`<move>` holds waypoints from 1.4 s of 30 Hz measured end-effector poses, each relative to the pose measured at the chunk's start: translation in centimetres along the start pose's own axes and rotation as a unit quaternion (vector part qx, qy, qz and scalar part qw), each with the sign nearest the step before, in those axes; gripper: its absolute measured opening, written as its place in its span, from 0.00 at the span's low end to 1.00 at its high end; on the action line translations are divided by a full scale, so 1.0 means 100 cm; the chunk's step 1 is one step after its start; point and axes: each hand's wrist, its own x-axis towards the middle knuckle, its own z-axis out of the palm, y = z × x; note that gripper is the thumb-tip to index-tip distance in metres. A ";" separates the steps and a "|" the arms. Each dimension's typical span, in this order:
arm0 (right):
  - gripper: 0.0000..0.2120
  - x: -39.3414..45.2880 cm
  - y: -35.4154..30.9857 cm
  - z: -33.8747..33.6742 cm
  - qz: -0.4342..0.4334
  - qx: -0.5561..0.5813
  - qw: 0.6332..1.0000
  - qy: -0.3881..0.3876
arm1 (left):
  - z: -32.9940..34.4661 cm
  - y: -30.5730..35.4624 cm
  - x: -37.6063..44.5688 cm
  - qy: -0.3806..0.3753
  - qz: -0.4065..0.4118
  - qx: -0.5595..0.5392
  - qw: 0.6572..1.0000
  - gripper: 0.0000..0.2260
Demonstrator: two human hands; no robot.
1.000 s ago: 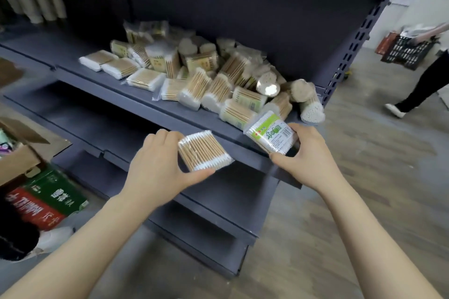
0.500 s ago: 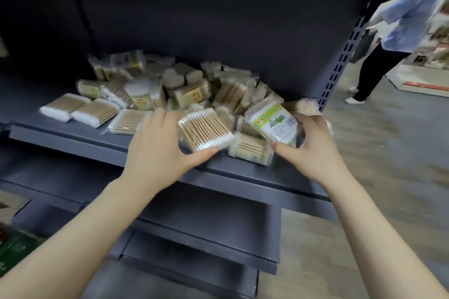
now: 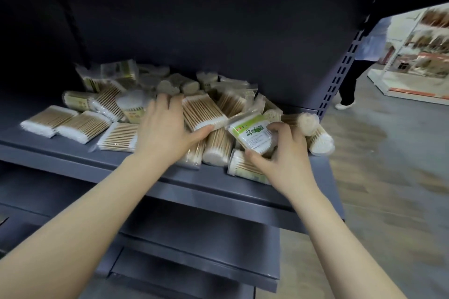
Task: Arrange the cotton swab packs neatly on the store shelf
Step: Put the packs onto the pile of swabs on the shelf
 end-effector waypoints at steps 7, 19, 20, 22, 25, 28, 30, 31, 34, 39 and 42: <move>0.29 0.006 -0.002 0.012 0.000 -0.031 0.999 0.027 | 0.011 0.000 0.019 0.023 -0.015 -0.010 1.000 0.34; 0.32 0.003 0.003 0.014 -0.024 -0.016 0.999 0.032 | 0.024 -0.001 0.020 0.032 0.010 -0.040 0.999 0.39; 0.31 0.003 0.003 0.014 -0.026 -0.015 0.999 0.034 | 0.024 -0.002 0.019 0.036 0.016 -0.048 0.998 0.39; 0.32 0.002 0.003 0.013 -0.035 -0.014 0.999 0.037 | 0.025 -0.002 0.017 0.044 0.023 -0.067 0.997 0.38; 0.32 0.001 0.005 0.012 -0.042 -0.005 0.998 0.041 | 0.026 0.000 0.011 0.061 0.042 -0.100 0.992 0.34; 0.30 0.001 0.007 0.009 -0.041 0.017 0.997 0.065 | 0.031 0.005 0.003 0.074 0.095 -0.114 0.986 0.28; 0.28 0.002 0.012 0.006 -0.037 0.031 0.995 0.086 | 0.035 0.011 -0.003 0.083 0.132 -0.117 0.981 0.24; 0.27 0.005 0.016 0.004 -0.034 0.036 0.994 0.094 | 0.037 0.014 -0.006 0.086 0.146 -0.118 0.978 0.23; 0.25 0.013 0.033 -0.001 -0.034 0.035 0.993 0.103 | 0.038 0.027 -0.012 0.084 0.177 -0.124 0.973 0.22; 0.27 0.017 0.050 -0.009 -0.038 0.013 0.995 0.096 | 0.040 0.045 -0.015 0.073 0.196 -0.123 0.970 0.20; 0.25 0.016 0.055 -0.016 -0.037 0.017 0.992 0.116 | 0.042 0.056 -0.016 0.073 0.207 -0.128 0.967 0.19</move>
